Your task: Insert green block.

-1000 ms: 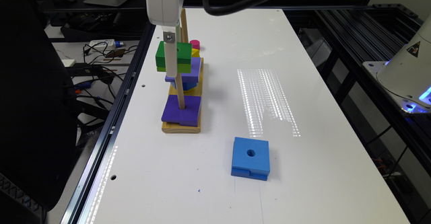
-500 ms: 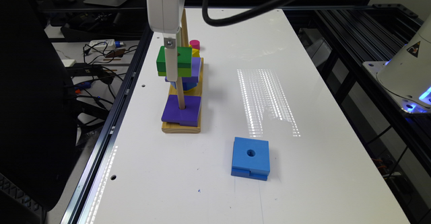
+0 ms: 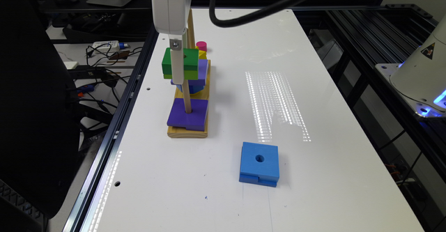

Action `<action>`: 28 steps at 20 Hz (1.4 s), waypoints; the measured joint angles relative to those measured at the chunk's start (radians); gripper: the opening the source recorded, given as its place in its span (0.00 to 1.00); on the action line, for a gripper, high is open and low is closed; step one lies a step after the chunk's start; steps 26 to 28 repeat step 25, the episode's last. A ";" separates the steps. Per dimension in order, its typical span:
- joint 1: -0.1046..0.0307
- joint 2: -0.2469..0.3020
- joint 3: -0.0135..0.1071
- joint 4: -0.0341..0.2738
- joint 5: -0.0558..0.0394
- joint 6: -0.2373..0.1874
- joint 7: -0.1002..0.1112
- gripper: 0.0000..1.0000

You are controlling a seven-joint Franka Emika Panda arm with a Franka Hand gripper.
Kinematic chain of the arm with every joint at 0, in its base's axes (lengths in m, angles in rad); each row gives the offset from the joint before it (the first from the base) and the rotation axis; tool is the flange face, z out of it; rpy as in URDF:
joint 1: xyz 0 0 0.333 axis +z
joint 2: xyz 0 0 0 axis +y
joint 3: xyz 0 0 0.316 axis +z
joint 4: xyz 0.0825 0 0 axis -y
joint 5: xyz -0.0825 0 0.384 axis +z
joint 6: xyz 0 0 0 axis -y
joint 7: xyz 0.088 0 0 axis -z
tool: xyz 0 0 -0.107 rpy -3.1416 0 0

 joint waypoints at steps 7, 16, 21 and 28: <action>0.000 0.015 -0.001 0.000 -0.0044 0.011 0.000 0.00; 0.000 0.025 -0.001 0.000 -0.0106 0.020 0.001 0.00; 0.000 0.025 -0.001 0.000 -0.0109 0.020 0.001 0.00; 0.000 0.025 -0.001 0.000 -0.0111 0.020 0.001 0.00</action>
